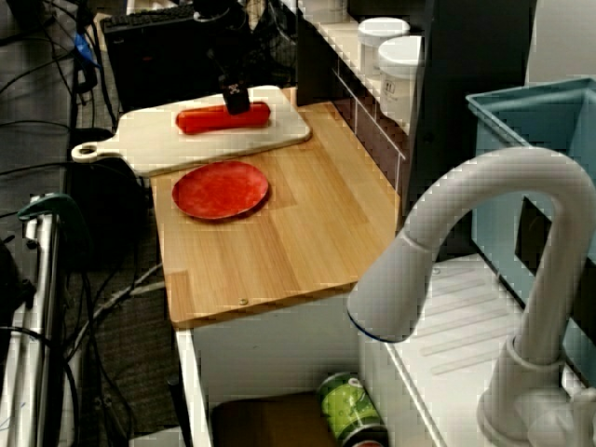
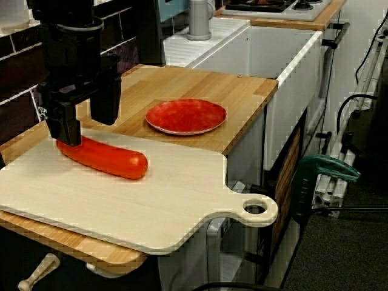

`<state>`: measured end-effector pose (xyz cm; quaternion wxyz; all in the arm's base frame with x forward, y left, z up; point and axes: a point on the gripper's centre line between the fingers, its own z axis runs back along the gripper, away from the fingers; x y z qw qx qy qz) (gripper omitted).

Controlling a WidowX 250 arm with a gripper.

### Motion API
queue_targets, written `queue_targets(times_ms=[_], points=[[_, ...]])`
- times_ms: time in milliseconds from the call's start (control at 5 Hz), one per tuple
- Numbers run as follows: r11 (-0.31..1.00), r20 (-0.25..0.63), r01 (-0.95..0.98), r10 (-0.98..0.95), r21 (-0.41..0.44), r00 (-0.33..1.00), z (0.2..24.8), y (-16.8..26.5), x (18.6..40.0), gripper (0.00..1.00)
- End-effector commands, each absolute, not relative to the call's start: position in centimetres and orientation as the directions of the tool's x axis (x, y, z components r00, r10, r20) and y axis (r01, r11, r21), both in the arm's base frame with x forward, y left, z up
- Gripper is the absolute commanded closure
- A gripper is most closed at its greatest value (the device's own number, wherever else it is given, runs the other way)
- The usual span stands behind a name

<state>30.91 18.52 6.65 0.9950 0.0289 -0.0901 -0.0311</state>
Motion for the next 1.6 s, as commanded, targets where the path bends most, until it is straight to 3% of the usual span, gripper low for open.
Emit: queue_targets(times_ms=[0, 1000, 1200, 1400], points=[[0.996, 0.181, 0.036, -0.051, 0.087, 0.982, 7.8, 19.5, 31.0, 0.00], [0.997, 0.138, 0.047, -0.057, 0.068, 0.989, 6.5, 19.1, 29.6, 0.00], [0.997, 0.140, 0.042, -0.051, 0.067, 0.989, 6.3, 19.4, 29.3, 1.00], [0.997, 0.140, 0.039, -0.048, 0.065, 0.989, 6.4, 19.7, 29.1, 1.00]])
